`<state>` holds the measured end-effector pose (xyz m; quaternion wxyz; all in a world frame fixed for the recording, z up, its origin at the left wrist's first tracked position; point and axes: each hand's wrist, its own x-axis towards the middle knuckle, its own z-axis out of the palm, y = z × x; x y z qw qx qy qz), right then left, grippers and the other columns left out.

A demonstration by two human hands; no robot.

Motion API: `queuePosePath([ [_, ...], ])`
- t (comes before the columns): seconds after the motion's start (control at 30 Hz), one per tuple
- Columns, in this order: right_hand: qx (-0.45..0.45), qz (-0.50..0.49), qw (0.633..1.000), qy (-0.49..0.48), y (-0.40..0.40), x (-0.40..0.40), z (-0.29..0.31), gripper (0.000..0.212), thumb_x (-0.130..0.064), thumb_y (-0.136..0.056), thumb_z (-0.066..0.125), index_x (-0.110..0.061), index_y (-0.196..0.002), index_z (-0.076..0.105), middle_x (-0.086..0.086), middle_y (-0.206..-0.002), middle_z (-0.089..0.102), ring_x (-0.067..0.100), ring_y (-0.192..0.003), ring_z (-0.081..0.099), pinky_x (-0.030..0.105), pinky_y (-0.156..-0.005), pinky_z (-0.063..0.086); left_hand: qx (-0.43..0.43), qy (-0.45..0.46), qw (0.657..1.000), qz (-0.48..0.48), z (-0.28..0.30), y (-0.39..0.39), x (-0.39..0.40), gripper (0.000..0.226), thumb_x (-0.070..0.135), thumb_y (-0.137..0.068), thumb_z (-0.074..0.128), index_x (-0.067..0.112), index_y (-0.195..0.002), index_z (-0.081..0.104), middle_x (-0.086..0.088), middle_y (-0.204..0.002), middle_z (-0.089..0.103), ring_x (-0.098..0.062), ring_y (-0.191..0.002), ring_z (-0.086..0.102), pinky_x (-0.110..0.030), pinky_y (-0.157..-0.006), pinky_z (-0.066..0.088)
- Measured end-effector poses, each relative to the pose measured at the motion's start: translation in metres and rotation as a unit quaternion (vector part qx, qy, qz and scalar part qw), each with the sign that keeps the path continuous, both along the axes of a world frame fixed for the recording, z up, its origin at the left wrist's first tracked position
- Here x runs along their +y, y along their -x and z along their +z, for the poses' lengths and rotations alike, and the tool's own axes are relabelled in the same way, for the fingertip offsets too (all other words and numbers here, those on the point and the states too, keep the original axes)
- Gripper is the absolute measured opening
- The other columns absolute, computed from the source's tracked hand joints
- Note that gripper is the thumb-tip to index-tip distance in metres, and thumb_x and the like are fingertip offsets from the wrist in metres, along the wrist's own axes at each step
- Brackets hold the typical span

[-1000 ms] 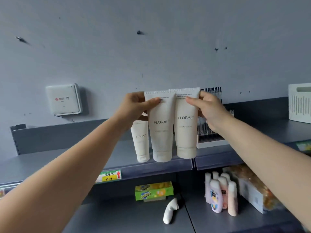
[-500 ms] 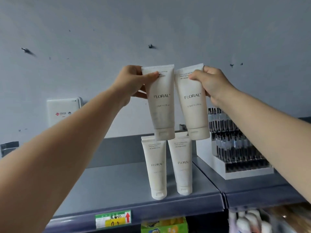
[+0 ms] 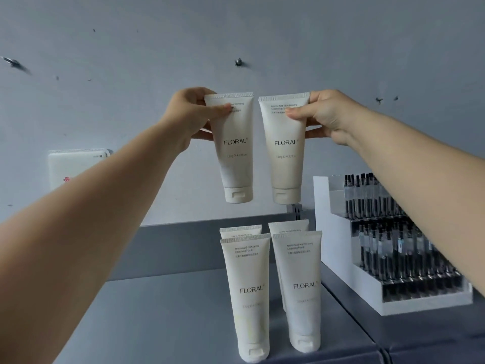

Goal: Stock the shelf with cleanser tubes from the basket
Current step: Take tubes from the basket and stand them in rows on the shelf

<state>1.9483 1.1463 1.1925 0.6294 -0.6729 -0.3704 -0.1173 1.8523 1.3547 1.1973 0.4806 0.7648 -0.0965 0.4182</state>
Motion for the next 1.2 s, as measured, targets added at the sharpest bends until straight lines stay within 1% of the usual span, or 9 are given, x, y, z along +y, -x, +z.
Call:
queuePosePath([
  [0.17, 0.021, 0.013, 1.0, 0.009, -0.041, 0.009, -0.007, 0.013, -0.007, -0.08, 0.068, -0.018, -0.078, 0.062, -0.005, -0.076, 0.067, 0.005, -0.059, 0.064, 0.019, -0.053, 0.055, 0.02, 0.015, 1.0, 0.012, -0.003, -0.029, 0.014, 0.015, 0.015, -0.078, 0.074, 0.016, -0.08, 0.059, 0.0, -0.076, 0.065, -0.011, -0.053, 0.065, -0.025, -0.051, 0.056],
  [0.3, 0.041, 0.021, 0.998, 0.037, -0.069, 0.02, -0.019, 0.013, -0.005, -0.08, 0.068, -0.017, -0.078, 0.063, -0.003, -0.077, 0.067, 0.005, -0.057, 0.064, 0.017, -0.05, 0.053, 0.066, 0.017, 0.997, 0.027, -0.016, -0.056, 0.026, 0.021, 0.012, -0.077, 0.075, 0.015, -0.073, 0.054, -0.003, -0.075, 0.065, -0.017, -0.062, 0.065, -0.029, -0.056, 0.058],
  [0.47, 0.084, 0.04, 0.989, 0.116, -0.097, 0.028, -0.04, 0.014, 0.001, -0.078, 0.068, -0.013, -0.079, 0.065, -0.005, -0.062, 0.071, 0.009, -0.056, 0.067, 0.021, -0.049, 0.055, 0.181, -0.006, 0.983, 0.033, -0.047, -0.083, 0.036, 0.029, 0.009, -0.076, 0.074, 0.014, -0.064, 0.049, -0.004, -0.071, 0.066, -0.021, -0.066, 0.066, -0.036, -0.062, 0.06],
  [0.6, 0.111, 0.036, 0.973, 0.197, -0.113, 0.035, -0.06, 0.017, 0.003, -0.075, 0.069, -0.009, -0.086, 0.065, 0.002, -0.074, 0.07, 0.013, -0.064, 0.065, 0.025, -0.051, 0.057, 0.264, -0.055, 0.963, 0.021, -0.076, -0.096, 0.039, 0.026, 0.005, -0.081, 0.069, 0.012, -0.066, 0.048, -0.005, -0.071, 0.064, -0.02, -0.066, 0.066, -0.037, -0.062, 0.06],
  [0.73, 0.103, 0.016, 0.953, 0.285, -0.123, 0.038, -0.082, 0.015, 0.003, -0.075, 0.069, -0.007, -0.086, 0.064, 0.006, -0.08, 0.068, 0.016, -0.071, 0.064, 0.029, -0.062, 0.059, 0.297, -0.071, 0.952, -0.011, -0.096, -0.102, 0.041, 0.026, 0.001, -0.082, 0.067, 0.01, -0.067, 0.047, -0.005, -0.069, 0.062, -0.016, -0.059, 0.065, -0.034, -0.058, 0.059],
  [0.87, 0.089, 0.004, 0.937, 0.339, -0.126, 0.037, -0.096, 0.013, 0.005, -0.077, 0.066, -0.007, -0.081, 0.064, 0.006, -0.076, 0.064, 0.019, -0.073, 0.062, 0.027, -0.061, 0.058, 0.314, -0.085, 0.945, -0.023, -0.111, -0.106, 0.043, 0.027, 0.0, -0.082, 0.066, 0.009, -0.067, 0.047, -0.005, -0.068, 0.061, -0.012, -0.057, 0.063, -0.036, -0.062, 0.06],
  [0.93, 0.085, 0.012, 0.931, 0.356, -0.127, 0.037, -0.102, 0.018, 0.009, -0.079, 0.063, -0.008, -0.073, 0.06, 0.007, -0.072, 0.061, 0.018, -0.068, 0.062, 0.024, -0.056, 0.057, 0.324, -0.084, 0.942, -0.031, -0.117, -0.108, 0.045, 0.027, -0.001, -0.081, 0.067, 0.01, -0.066, 0.046, -0.004, -0.066, 0.061, -0.013, -0.058, 0.063, -0.037, -0.064, 0.06],
  [1.07, 0.059, 0.018, 0.92, 0.386, -0.126, 0.041, -0.117, 0.023, 0.011, -0.079, 0.063, -0.009, -0.069, 0.057, 0.008, -0.069, 0.059, 0.015, -0.063, 0.059, 0.025, -0.06, 0.053, 0.35, -0.077, 0.933, -0.039, -0.128, -0.109, 0.05, 0.029, 0.0, -0.08, 0.068, 0.012, -0.066, 0.046, 0.001, -0.061, 0.063, -0.013, -0.055, 0.062, -0.026, -0.055, 0.056],
  [1.2, 0.058, 0.012, 0.931, 0.361, -0.126, 0.043, -0.124, 0.022, 0.011, -0.078, 0.064, -0.009, -0.069, 0.057, 0.008, -0.067, 0.06, 0.015, -0.06, 0.059, 0.023, -0.054, 0.051, 0.367, -0.085, 0.925, -0.038, -0.141, -0.11, 0.055, 0.032, 0.002, -0.08, 0.069, 0.014, -0.064, 0.045, 0.006, -0.054, 0.057, -0.005, -0.044, 0.051, -0.016, -0.044, 0.04],
])
